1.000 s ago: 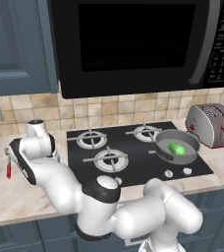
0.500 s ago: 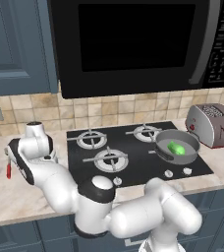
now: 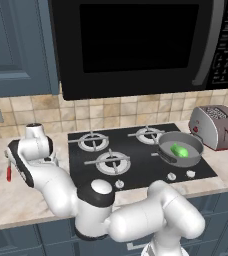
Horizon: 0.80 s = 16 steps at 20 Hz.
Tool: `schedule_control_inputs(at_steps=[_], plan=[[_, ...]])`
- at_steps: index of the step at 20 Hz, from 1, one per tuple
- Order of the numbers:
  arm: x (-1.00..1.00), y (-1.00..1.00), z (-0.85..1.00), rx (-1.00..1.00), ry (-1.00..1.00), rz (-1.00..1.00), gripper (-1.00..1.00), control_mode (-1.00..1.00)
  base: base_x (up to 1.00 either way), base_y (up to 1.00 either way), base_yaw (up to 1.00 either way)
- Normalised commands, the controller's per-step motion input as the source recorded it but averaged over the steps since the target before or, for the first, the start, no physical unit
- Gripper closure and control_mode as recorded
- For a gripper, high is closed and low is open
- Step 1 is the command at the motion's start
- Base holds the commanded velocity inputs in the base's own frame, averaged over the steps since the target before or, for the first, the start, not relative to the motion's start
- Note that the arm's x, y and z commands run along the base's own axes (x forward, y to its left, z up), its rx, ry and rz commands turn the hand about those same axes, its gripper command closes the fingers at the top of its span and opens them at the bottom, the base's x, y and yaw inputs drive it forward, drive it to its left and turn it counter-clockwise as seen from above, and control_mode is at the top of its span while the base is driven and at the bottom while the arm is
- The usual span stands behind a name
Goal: Put the corn and sweet potato in the pot. Retrieve the spatula and lightly stir the vegetables in the pot.
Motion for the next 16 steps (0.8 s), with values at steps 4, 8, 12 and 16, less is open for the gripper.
schedule_control_inputs(at_steps=[4, 8, 12, 16], plan=[[0.00, 0.00, -0.02, 0.00, 0.00, 0.00, -1.00, -1.00, 0.00, 0.00, 0.00], [0.00, 0.00, 0.00, 0.00, 0.00, 0.00, -1.00, -1.00, 0.00, 0.00, 0.00], [0.00, 0.00, 0.00, 0.00, 0.00, 0.00, -1.00, -1.00, 0.00, 0.00, 0.00], [0.00, 0.00, 0.00, 0.00, 0.00, 0.00, -1.00, -1.00, 0.00, 0.00, 0.00]])
